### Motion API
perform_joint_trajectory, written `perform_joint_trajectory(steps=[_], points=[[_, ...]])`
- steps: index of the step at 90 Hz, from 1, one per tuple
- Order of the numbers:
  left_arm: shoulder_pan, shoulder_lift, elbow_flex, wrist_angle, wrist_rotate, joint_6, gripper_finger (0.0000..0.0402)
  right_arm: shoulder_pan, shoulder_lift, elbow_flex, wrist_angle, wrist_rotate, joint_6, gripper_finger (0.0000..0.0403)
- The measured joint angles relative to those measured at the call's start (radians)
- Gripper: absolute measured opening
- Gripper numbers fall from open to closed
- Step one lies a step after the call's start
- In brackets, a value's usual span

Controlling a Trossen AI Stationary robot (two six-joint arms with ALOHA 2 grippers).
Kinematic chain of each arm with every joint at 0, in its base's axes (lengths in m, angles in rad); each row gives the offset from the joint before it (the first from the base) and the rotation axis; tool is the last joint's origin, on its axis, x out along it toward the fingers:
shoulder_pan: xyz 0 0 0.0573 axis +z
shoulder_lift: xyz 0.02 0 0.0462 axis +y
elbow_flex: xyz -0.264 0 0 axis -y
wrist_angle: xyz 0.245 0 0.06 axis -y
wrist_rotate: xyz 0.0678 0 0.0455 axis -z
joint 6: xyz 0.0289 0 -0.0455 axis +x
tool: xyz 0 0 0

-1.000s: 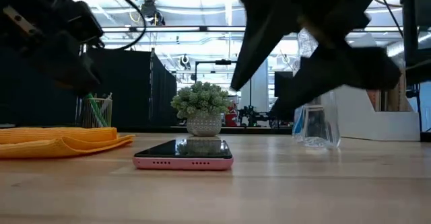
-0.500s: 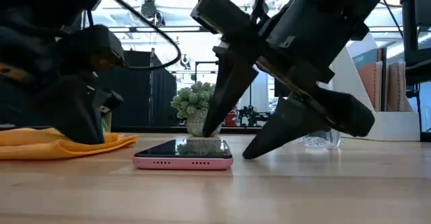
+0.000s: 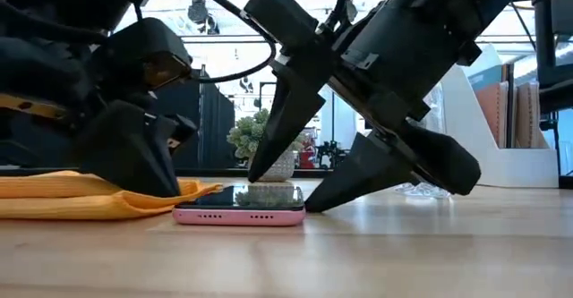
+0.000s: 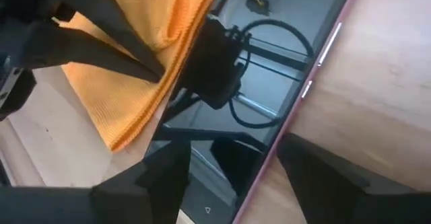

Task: Apply microfiber cloth
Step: Spray the pink cellphone using the transparent spray bottle

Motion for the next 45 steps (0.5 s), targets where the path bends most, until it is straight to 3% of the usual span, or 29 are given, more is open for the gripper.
perform_joint_trajectory(steps=[12,24,45], points=[[-0.010,-0.099,0.014,-0.172,-0.015,-0.028,0.0008,0.002,0.000,0.000,-0.002,-0.001,-0.016,0.0219],[-0.024,-0.171,0.023,-0.128,-0.026,-0.027,0.0008,0.003,0.001,0.000,-0.004,0.007,-0.034,0.0219],[-0.010,-0.066,0.024,-0.038,-0.030,-0.022,0.0008,-0.003,0.001,-0.001,-0.004,0.003,-0.071,0.0219]])
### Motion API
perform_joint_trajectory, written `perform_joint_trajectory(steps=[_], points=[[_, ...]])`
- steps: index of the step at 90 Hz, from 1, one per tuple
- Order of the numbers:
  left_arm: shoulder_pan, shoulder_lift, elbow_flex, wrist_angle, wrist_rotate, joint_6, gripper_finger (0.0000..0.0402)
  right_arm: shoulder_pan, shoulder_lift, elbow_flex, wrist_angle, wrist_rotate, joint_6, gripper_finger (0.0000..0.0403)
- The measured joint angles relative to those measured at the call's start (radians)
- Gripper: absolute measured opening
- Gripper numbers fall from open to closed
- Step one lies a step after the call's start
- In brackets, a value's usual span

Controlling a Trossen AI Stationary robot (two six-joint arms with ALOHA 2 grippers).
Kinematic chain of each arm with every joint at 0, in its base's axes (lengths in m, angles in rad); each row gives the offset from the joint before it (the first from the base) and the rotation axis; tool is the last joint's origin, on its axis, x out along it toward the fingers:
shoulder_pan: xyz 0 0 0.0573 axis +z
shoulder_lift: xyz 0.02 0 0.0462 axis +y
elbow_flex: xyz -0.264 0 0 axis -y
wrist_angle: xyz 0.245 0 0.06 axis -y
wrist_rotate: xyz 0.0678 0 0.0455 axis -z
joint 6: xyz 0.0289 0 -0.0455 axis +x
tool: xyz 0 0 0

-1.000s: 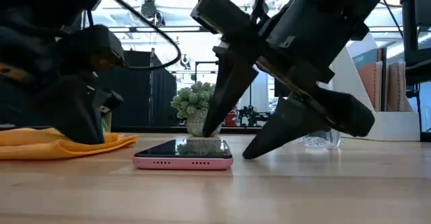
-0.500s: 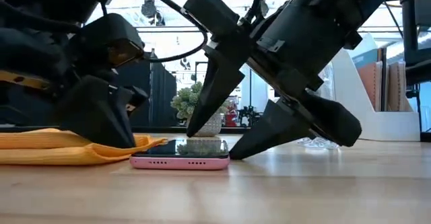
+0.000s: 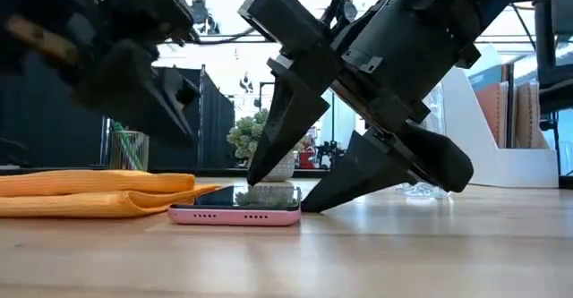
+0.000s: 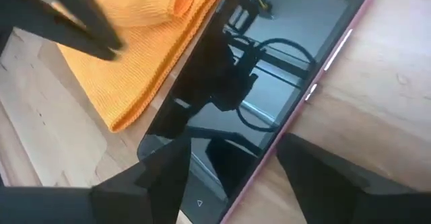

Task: Apply microfiber cloth
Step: Spray the pink cellphone using the transparent spray bottle

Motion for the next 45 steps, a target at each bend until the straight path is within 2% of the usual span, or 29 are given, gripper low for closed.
perform_joint_trajectory(steps=[9,30,45], points=[[0.008,0.080,0.001,0.050,-0.004,-0.001,0.0008,0.000,0.000,0.000,0.008,0.001,-0.001,0.0219],[0.011,0.182,0.001,0.240,0.000,-0.001,0.0008,0.000,0.002,-0.003,0.025,0.018,-0.003,0.0219],[0.013,0.216,0.003,0.293,0.016,-0.001,0.0008,-0.002,0.034,-0.004,0.152,0.054,-0.062,0.0219]])
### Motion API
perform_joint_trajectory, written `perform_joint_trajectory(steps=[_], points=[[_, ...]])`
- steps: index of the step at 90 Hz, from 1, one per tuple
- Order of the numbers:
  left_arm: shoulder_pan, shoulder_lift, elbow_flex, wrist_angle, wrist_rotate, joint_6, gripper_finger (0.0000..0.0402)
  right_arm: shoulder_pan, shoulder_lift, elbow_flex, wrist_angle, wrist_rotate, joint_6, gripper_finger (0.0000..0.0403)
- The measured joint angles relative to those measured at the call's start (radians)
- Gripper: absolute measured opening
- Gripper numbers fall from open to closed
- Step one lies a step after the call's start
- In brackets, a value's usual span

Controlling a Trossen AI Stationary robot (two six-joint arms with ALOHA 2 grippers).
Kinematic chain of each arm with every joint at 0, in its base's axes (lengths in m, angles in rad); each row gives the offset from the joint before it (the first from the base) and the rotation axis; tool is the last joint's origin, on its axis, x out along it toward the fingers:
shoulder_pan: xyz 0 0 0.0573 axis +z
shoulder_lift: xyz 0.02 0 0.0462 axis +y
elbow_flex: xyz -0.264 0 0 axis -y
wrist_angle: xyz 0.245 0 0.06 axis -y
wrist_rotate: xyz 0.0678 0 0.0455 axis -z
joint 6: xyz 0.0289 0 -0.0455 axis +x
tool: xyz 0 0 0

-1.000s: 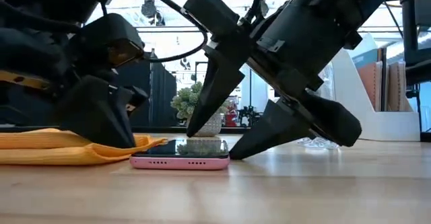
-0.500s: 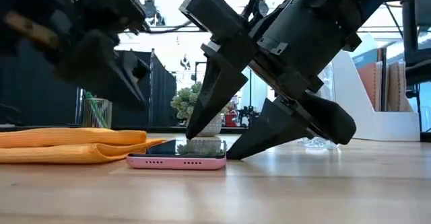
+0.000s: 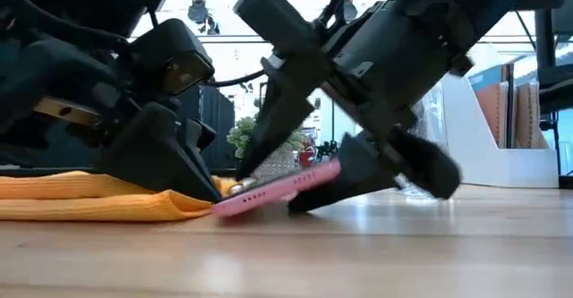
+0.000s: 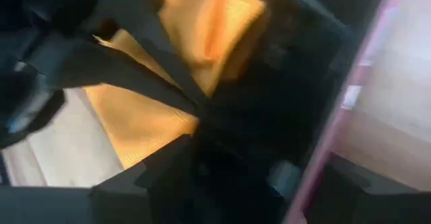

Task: Apply microfiber cloth
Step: Spray the pink cellphone using the transparent spray bottle

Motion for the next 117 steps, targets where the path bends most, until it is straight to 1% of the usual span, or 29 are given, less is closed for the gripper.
perform_joint_trajectory(steps=[8,14,22,31,36,47,53,59,65,78,89,97,102,108,117], points=[[0.000,0.001,0.000,0.001,0.002,0.000,0.0008,-0.002,0.003,0.000,0.025,0.002,-0.038,0.0210],[0.000,-0.007,0.000,-0.005,0.005,0.000,0.0008,-0.001,0.001,0.000,0.022,0.009,-0.065,0.0188],[0.000,-0.024,0.000,-0.018,0.017,-0.005,0.0008,-0.002,0.000,0.000,0.017,0.005,-0.116,0.0132],[-0.010,-0.082,-0.006,-0.082,0.022,-0.007,0.0008,0.006,-0.008,0.003,0.040,-0.006,-0.143,0.0045],[-0.015,-0.126,-0.006,-0.126,0.022,-0.007,0.0008,0.017,-0.016,0.003,0.031,-0.004,-0.182,0.0018],[-0.017,-0.258,-0.004,-0.246,0.013,-0.008,0.0008,0.043,-0.037,0.000,-0.001,0.001,-0.206,0.0015],[-0.017,-0.316,-0.004,-0.320,0.012,-0.007,0.0008,0.056,-0.060,-0.002,-0.020,0.024,-0.236,0.0010],[-0.017,-0.372,-0.005,-0.357,0.011,-0.007,0.0008,0.067,-0.096,-0.002,-0.052,0.047,-0.271,0.0007],[-0.016,-0.425,-0.005,-0.371,0.011,-0.007,0.0008,0.075,-0.144,-0.001,-0.087,0.067,-0.306,0.0007],[-0.014,-0.504,-0.005,-0.382,0.011,-0.006,0.0008,0.094,-0.264,-0.001,-0.189,0.150,-0.403,0.0007],[0.000,-0.546,-0.004,-0.351,0.010,-0.005,0.0008,0.095,-0.379,0.001,-0.223,0.239,-0.539,0.0007],[0.036,-0.562,-0.004,-0.309,0.005,-0.043,0.0010,0.086,-0.434,0.002,-0.220,0.293,-0.671,0.0007],[0.063,-0.568,0.008,-0.283,0.010,-0.059,0.0018,0.073,-0.464,0.002,-0.209,0.302,-0.755,0.0007],[0.090,-0.576,0.030,-0.267,0.042,-0.057,0.0038,0.055,-0.501,0.002,-0.193,0.300,-0.853,0.0007],[0.132,-0.585,0.067,-0.195,0.098,-0.013,0.0084,0.025,-0.556,0.001,-0.177,0.292,-0.995,0.0007]])
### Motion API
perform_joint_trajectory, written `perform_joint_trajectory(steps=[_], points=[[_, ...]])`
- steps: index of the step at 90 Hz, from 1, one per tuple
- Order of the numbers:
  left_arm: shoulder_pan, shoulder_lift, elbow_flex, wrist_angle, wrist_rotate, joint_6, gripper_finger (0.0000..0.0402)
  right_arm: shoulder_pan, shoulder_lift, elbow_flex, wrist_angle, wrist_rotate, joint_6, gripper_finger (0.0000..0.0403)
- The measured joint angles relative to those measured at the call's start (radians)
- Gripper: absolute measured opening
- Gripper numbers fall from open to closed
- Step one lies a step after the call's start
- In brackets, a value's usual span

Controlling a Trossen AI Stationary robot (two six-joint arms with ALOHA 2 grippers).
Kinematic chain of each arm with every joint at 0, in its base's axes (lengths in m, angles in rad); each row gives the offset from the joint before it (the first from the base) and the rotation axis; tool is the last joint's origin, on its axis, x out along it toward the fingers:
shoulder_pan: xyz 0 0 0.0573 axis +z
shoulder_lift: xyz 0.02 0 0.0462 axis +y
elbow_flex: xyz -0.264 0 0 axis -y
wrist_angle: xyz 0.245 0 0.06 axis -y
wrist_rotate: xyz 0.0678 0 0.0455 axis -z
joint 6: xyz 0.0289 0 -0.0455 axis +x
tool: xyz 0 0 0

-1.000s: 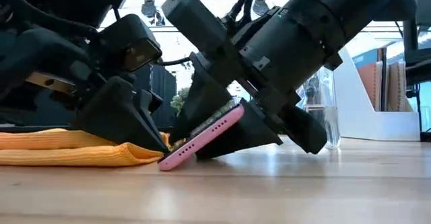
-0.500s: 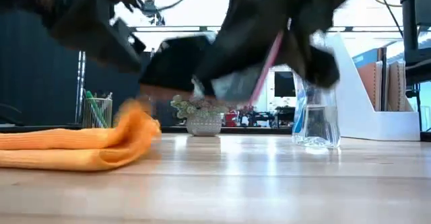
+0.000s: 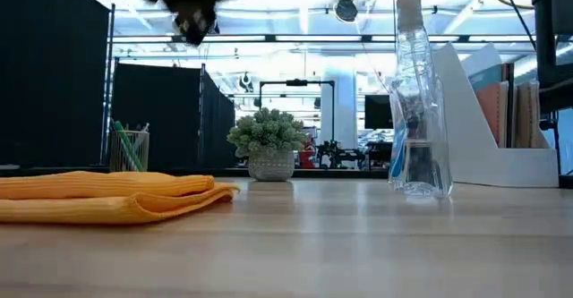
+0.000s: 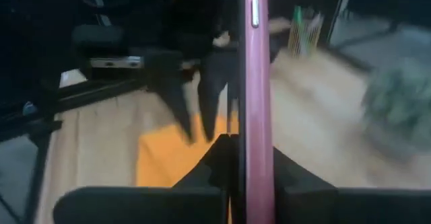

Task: Apply microfiber cloth
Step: Spray the pink cellphone using the transparent spray bottle

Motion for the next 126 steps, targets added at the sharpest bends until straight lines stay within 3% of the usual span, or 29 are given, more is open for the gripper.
perform_joint_trajectory(steps=[21,38,53,70,76,85,126], points=[[0.079,-0.030,0.106,0.089,0.046,0.178,0.0192,-0.039,-0.115,0.000,0.039,-0.020,-0.253,0.0007],[0.123,-0.025,0.150,0.153,0.022,0.253,0.0222,-0.058,-0.123,0.000,0.091,-0.114,-0.333,0.0007],[0.130,-0.028,0.170,0.271,0.071,0.317,0.0219,-0.085,-0.123,0.000,0.118,-0.136,-0.379,0.0007],[0.136,0.001,0.172,0.292,0.070,0.356,0.0183,-0.104,-0.123,0.000,0.359,-0.139,-0.602,0.0007],[0.139,0.018,0.172,0.347,0.070,0.357,0.0173,-0.124,-0.124,0.000,0.409,-0.191,-0.647,0.0007],[0.150,0.031,0.172,0.411,0.071,0.357,0.0162,-0.160,-0.124,0.001,0.411,-0.280,-0.633,0.0007],[0.161,0.032,0.172,0.478,0.098,0.378,0.0111,-0.186,-0.124,0.001,0.368,-0.341,-0.594,0.0007]])
